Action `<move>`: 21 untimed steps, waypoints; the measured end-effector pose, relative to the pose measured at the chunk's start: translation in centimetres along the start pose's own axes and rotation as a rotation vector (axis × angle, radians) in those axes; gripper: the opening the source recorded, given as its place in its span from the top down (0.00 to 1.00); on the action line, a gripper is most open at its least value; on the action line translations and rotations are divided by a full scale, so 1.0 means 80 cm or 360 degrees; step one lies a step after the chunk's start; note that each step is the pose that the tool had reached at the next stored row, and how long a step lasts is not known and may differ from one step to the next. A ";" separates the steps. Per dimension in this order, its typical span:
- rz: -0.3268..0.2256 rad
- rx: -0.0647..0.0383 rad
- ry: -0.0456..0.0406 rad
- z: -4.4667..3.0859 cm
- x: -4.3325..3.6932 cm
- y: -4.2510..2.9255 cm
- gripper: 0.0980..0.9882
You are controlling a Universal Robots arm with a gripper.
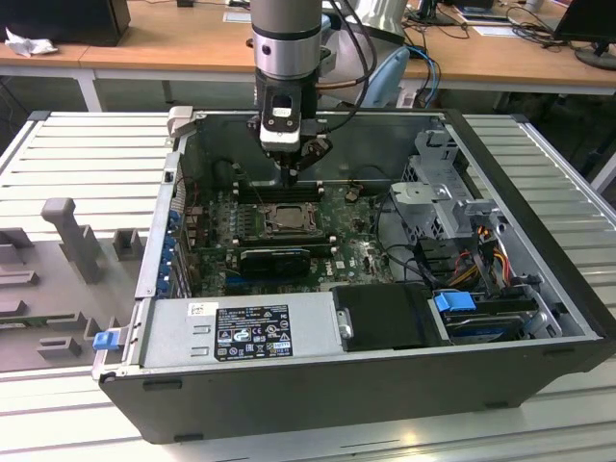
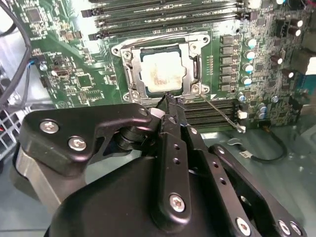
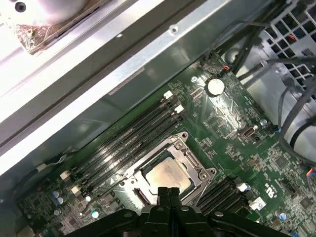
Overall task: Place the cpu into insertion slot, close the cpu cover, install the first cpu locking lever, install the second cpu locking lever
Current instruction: 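Install the first cpu locking lever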
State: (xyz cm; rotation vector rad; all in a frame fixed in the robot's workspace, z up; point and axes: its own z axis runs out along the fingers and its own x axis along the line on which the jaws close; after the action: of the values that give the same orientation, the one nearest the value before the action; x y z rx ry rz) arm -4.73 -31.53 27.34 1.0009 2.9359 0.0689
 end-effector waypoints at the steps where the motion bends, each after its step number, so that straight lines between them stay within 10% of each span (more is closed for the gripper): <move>1: -0.0054 -0.0001 0.0003 0.0005 0.000 -0.0002 0.99; 21: -0.0623 -0.0012 0.0041 0.0028 0.000 -0.0003 0.99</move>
State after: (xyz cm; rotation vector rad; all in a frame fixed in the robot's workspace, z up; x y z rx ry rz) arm -4.76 -31.53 27.11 0.4118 3.0880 0.0799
